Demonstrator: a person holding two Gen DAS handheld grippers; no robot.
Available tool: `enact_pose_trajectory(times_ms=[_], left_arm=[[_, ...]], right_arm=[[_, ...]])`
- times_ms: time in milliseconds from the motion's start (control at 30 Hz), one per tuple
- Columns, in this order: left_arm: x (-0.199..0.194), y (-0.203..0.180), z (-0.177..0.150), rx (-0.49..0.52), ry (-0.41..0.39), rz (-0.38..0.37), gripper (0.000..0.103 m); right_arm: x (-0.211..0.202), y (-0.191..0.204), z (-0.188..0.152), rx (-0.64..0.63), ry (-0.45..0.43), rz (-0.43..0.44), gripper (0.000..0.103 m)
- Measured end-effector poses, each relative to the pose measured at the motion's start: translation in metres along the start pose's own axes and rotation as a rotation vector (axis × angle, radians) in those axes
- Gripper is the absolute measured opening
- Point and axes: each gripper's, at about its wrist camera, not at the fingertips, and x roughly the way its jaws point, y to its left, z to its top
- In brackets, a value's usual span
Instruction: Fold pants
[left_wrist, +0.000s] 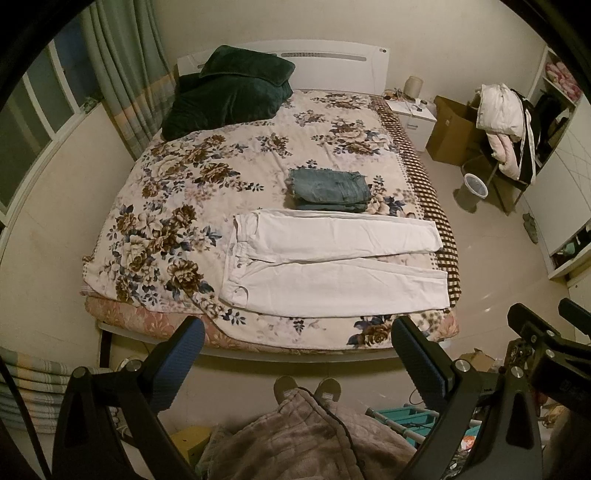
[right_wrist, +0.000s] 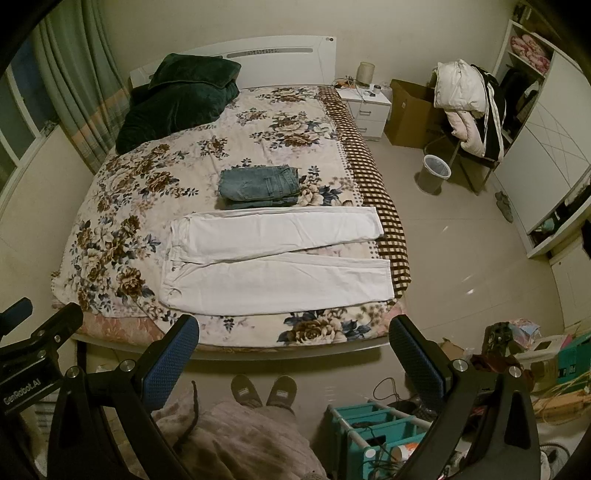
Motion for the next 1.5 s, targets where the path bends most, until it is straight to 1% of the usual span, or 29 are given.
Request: enact_pose_trajectory(times_ms=[200,300,367,600,800,900,1000,1100,1200,1300,1400,1467,1500], left_arm=[[0.000,0.000,-0.001,-0.001,-0.005,0.001,0.103],[-0.007,-0.010,0.007,-0.002,-0.010,0.001,0.103],[-0.017,-0.016,0.019,-0.001,-0.012,-0.001,0.103],[-0.017,-0.017,0.021,-0.002,-0.011,-0.004,0.103],[-0.015,-0.018,0.029,0.000,-0.009,-0.013,0.103],[-0.006,-0.013,0.034,0.000,-0.027,-0.011,0.103],[0.011,-0.007,0.047,0.013,-0.081,0.013,0.103],[0.041,0.002,0.061,0.029,-0.113,0.032,0.103],[0.076,0.007,0.082,0.038,-0.138,0.059,0.103],[0.116,0.008,0.101,0.038,-0.119,0.072,0.103],[0.165,0.001,0.125,0.044,-0.078,0.090,0.103],[0.189,-0.002,0.132,0.046,-0.060,0.099,0.103],[0.212,-0.005,0.141,0.048,-0.034,0.108,0.103]], right_arm=[[0.001,-0.001,0.000,0.004,-0.002,0.001,0.103],[-0.001,0.000,0.000,0.006,-0.005,0.001,0.103],[0.001,-0.001,0.001,0.005,-0.003,0.002,0.103],[0.001,0.000,0.002,0.011,0.001,0.006,0.103],[0.016,0.003,0.017,0.038,0.020,0.007,0.103],[0.026,0.005,0.021,0.058,0.021,0.001,0.103],[0.040,0.007,0.026,0.085,-0.010,-0.004,0.103],[0.061,0.003,0.040,0.118,-0.047,-0.017,0.103],[0.091,-0.003,0.060,0.144,-0.075,-0.060,0.103],[0.133,-0.012,0.084,0.164,-0.072,-0.097,0.103],[0.183,-0.028,0.109,0.177,-0.037,-0.114,0.103],[0.223,-0.039,0.125,0.180,-0.004,-0.109,0.103],[0.250,-0.046,0.136,0.177,0.016,-0.109,0.103]])
